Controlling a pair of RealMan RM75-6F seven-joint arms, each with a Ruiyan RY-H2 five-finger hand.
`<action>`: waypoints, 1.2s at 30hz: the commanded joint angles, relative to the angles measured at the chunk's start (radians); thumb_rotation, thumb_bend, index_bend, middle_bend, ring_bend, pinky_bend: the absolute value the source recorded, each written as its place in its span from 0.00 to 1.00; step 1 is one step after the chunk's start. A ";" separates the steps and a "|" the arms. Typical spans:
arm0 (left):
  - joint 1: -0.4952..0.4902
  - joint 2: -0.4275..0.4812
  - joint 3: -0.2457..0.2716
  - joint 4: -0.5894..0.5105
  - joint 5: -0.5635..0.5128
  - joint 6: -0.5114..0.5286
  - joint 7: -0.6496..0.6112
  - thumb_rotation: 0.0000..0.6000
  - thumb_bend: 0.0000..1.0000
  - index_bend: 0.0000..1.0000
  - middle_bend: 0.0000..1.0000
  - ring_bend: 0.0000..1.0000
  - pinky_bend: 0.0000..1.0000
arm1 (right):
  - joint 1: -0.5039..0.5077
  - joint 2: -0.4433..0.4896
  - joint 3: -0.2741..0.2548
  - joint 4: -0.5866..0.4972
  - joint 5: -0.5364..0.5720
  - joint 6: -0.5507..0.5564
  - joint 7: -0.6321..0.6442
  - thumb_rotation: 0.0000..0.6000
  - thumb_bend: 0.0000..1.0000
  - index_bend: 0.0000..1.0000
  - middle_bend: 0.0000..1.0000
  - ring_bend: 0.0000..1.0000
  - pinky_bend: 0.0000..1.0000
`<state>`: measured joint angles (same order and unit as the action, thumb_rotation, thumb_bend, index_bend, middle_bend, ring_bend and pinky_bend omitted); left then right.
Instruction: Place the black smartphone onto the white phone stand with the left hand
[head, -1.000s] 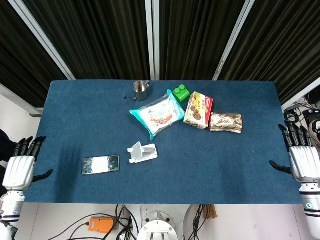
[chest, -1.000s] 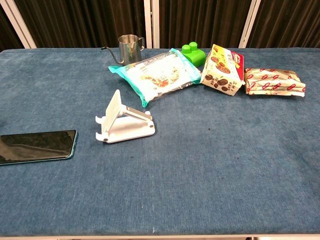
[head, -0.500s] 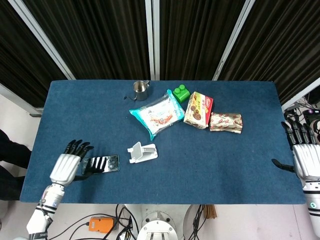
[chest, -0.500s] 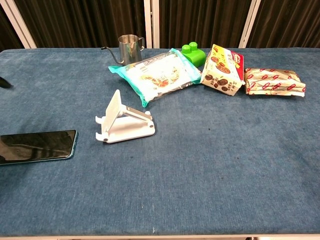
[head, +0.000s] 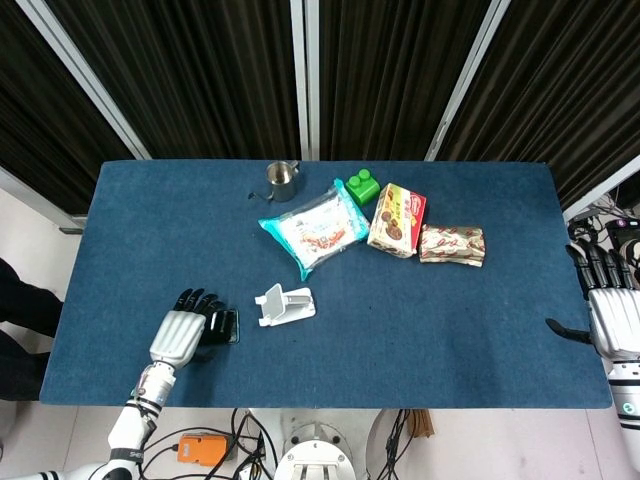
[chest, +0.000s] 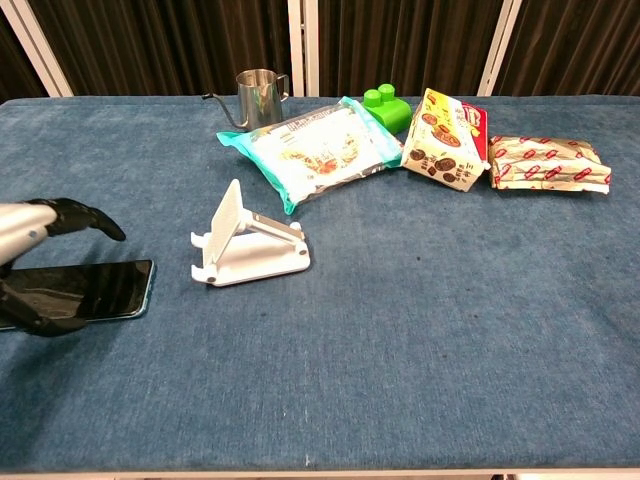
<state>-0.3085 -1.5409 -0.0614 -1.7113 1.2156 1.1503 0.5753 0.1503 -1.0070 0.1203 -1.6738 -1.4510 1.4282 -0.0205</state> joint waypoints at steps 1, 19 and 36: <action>-0.020 -0.038 -0.019 0.015 -0.074 -0.004 0.049 1.00 0.15 0.22 0.14 0.02 0.00 | -0.001 -0.002 -0.001 0.004 0.004 -0.002 0.005 1.00 0.10 0.00 0.03 0.00 0.04; -0.052 -0.054 -0.004 0.048 -0.149 -0.004 0.027 1.00 0.27 0.39 0.15 0.03 0.00 | 0.004 -0.012 -0.003 0.025 0.023 -0.025 0.028 1.00 0.10 0.00 0.03 0.00 0.04; -0.051 0.049 0.065 0.207 0.194 0.024 -0.423 1.00 0.43 0.41 0.45 0.38 0.36 | -0.001 -0.016 -0.006 0.020 0.026 -0.023 0.032 1.00 0.10 0.00 0.03 0.00 0.04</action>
<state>-0.3486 -1.5219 -0.0144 -1.5465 1.3588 1.1923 0.2486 0.1493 -1.0227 0.1139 -1.6542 -1.4248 1.4053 0.0112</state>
